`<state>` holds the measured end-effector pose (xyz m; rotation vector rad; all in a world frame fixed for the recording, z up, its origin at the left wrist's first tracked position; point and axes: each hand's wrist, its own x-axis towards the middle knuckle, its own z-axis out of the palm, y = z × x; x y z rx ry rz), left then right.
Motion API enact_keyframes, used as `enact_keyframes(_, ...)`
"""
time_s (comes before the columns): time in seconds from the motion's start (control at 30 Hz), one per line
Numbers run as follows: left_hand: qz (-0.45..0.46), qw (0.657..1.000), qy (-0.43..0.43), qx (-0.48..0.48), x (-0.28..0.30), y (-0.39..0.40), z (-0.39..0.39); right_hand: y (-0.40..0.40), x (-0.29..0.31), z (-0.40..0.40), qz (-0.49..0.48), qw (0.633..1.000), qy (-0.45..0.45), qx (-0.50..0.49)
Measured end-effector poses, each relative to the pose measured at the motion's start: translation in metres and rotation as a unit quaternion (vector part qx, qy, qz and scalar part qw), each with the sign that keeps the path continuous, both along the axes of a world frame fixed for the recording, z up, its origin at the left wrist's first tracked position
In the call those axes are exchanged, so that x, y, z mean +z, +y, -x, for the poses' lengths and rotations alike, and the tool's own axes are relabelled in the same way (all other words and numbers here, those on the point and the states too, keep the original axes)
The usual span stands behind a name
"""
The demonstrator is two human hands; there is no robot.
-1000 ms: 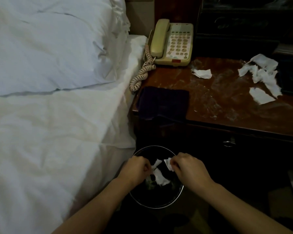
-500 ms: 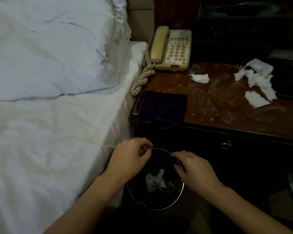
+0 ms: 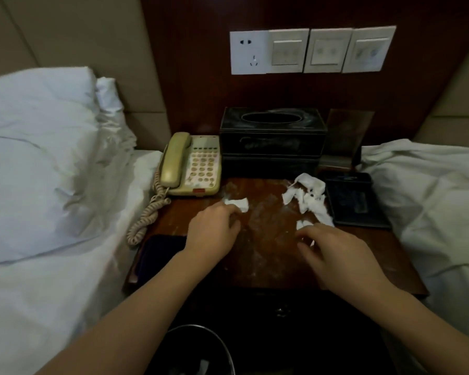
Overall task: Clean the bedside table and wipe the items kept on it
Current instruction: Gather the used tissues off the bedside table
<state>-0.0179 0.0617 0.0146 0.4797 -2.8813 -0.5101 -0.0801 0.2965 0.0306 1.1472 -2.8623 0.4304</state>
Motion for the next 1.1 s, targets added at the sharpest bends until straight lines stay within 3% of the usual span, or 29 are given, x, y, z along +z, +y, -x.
enact_keyframes(0.27,0.029,0.999,0.008,0.041,-0.030,-0.014,0.043,0.005,-0.028,0.043,0.002,0.997,-0.008,-0.078)
enact_keyframes(0.67,0.010,0.998,0.060,0.022,-0.016,-0.006,0.046,-0.001,-0.046,0.062,-0.023,0.997,0.006,-0.067)
enact_keyframes(0.83,-0.038,0.994,0.105,0.011,0.008,0.015,0.003,-0.005,-0.049,0.060,-0.093,0.994,0.016,-0.058)
enact_keyframes(0.97,-0.076,0.989,0.123,0.006,0.011,0.028,-0.063,-0.010,-0.029,0.030,-0.009,0.999,0.029,-0.028)
enact_keyframes(1.1,-0.112,0.993,0.033,0.007,-0.024,0.022,-0.134,-0.021,-0.019,-0.039,0.049,0.996,0.012,0.075)
